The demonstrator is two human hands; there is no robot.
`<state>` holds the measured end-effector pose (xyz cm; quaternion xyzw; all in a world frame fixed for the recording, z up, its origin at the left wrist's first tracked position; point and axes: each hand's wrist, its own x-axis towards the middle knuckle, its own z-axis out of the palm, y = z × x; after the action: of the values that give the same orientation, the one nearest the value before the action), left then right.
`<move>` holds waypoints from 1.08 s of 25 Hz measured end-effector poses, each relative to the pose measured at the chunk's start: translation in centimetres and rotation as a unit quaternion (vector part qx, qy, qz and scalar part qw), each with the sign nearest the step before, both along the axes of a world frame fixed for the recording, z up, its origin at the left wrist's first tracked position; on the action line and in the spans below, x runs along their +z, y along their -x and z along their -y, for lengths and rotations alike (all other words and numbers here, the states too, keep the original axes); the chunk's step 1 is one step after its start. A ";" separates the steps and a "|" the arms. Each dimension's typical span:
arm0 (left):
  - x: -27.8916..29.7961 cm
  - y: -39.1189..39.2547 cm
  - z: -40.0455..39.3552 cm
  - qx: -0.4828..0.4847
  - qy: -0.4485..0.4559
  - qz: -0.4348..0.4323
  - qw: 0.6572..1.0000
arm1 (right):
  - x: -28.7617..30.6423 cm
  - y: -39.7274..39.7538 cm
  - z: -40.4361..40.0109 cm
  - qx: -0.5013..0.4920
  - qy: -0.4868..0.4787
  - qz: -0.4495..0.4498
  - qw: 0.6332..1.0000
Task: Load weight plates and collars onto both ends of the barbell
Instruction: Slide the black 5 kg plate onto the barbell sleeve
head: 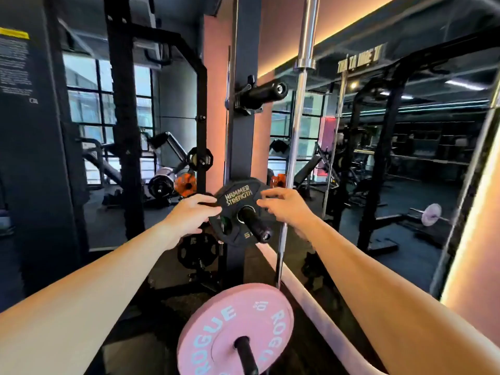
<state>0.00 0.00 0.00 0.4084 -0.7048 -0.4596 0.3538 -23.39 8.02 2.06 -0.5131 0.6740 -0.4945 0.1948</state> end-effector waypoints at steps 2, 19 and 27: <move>-0.4 3.2 2.6 0.068 0.011 -0.022 0.997 | 0.1 2.7 3.3 0.000 0.024 -0.023 0.999; -5.5 9.7 10.5 0.172 -0.085 -0.038 0.981 | -3.8 10.6 17.2 0.080 0.014 -0.107 0.991; -6.5 9.4 6.6 0.116 -0.095 -0.128 0.980 | -6.4 10.7 9.7 0.065 0.011 0.119 0.991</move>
<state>-9.40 -6.56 -6.51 0.4573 -0.5542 -0.5290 0.4516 -34.06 -1.65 -4.30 -0.4956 0.6059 -0.5456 0.2993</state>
